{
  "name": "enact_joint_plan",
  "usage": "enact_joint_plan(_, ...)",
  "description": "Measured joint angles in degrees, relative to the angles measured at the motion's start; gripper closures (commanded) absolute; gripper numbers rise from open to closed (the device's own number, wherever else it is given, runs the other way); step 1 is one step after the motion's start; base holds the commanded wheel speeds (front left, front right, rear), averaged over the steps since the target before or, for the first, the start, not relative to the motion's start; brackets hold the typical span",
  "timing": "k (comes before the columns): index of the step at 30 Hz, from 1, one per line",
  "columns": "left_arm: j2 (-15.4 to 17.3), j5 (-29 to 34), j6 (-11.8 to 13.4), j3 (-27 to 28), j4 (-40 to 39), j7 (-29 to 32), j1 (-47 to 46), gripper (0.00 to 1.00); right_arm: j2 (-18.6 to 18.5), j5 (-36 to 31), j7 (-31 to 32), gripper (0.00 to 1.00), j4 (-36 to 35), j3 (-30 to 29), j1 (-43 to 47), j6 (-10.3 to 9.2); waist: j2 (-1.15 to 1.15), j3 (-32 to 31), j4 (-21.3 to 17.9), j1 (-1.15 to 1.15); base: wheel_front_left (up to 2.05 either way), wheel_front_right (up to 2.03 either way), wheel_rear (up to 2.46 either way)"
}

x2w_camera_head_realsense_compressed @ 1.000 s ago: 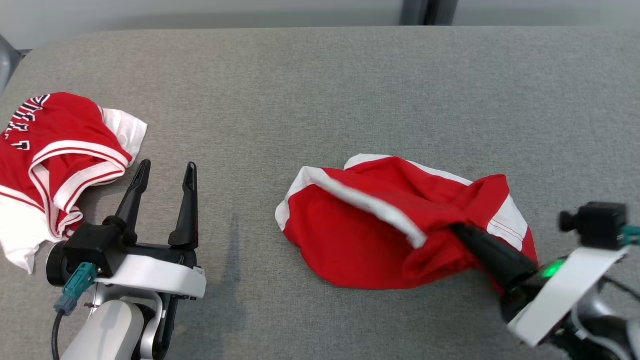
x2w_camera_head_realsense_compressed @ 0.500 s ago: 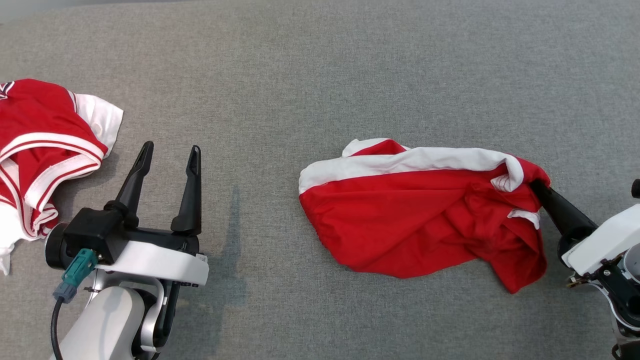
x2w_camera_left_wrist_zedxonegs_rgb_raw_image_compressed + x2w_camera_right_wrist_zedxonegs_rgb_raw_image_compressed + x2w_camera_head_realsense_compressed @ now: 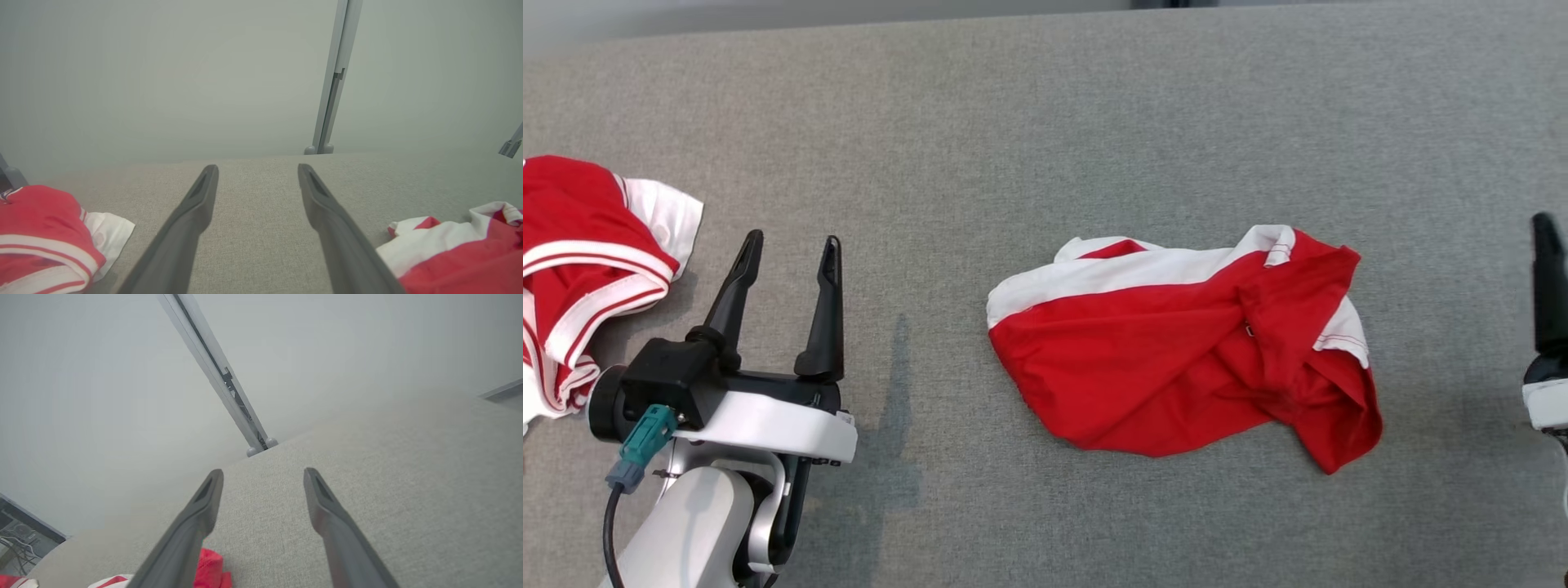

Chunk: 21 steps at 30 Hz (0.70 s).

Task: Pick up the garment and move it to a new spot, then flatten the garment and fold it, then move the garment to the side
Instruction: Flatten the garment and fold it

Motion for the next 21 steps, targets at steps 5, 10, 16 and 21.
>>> enact_joint_plan(5, 0.41, 0.00, 0.86, 0.42, -0.02, 0.01, 0.45, 0.00, 0.45, -10.92, -7.19, 0.00, -5.35, 0.14, 0.51, 0.01, 0.00, -1.70, -0.98, 0.00, 0.00, 0.00, 0.00)
enact_joint_plan(10, 0.66, -0.05, 1.49, 0.55, -0.02, 0.34, 1.81, 0.00, 2.10, -19.53, -8.49, 0.00, -9.20, 2.08, 2.67, 0.01, 0.00, -4.21, -1.64, 0.00, 0.00, 0.00, 0.00)
enact_joint_plan(16, 1.02, -0.43, 2.25, 0.27, -0.20, 0.97, 4.33, 0.00, 4.64, -24.95, -5.91, 0.00, -10.07, 4.27, 7.58, 0.01, 0.00, -7.55, -2.32, 0.00, 0.00, 0.00, 0.00)
enact_joint_plan(21, 1.58, -0.42, 2.50, -0.35, -1.03, 1.69, 5.27, 0.00, 5.82, -27.02, -4.38, 0.00, -9.87, 4.24, 10.42, 0.01, 0.00, -9.02, -2.71, 0.00, 0.00, 0.00, 0.00)
